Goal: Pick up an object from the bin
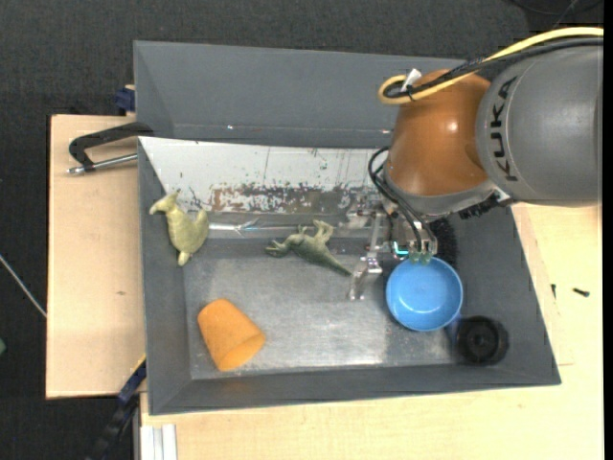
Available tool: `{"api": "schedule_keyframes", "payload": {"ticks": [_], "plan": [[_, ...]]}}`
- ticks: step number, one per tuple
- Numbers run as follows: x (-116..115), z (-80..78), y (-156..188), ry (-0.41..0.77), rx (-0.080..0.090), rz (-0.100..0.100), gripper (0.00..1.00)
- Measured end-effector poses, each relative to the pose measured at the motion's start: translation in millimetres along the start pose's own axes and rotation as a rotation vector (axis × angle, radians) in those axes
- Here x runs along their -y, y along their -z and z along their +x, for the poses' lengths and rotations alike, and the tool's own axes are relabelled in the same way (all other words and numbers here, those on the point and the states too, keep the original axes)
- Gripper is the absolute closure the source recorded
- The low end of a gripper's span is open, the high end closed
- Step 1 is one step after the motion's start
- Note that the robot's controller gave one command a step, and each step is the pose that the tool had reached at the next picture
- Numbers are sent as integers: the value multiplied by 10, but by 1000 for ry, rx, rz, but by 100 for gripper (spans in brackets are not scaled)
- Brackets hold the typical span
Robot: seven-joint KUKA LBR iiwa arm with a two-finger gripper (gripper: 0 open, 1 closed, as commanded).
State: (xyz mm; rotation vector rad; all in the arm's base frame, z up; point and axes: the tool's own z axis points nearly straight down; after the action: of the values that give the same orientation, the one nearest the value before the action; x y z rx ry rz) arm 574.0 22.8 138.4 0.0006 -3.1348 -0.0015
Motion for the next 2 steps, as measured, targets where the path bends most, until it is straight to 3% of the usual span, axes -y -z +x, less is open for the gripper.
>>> {"api": "schedule_keyframes", "payload": {"ticks": [1,2], "plan": [[405,-204,-446,-218,5,0,0],[367,-206,355,76,18,1,0]]}}
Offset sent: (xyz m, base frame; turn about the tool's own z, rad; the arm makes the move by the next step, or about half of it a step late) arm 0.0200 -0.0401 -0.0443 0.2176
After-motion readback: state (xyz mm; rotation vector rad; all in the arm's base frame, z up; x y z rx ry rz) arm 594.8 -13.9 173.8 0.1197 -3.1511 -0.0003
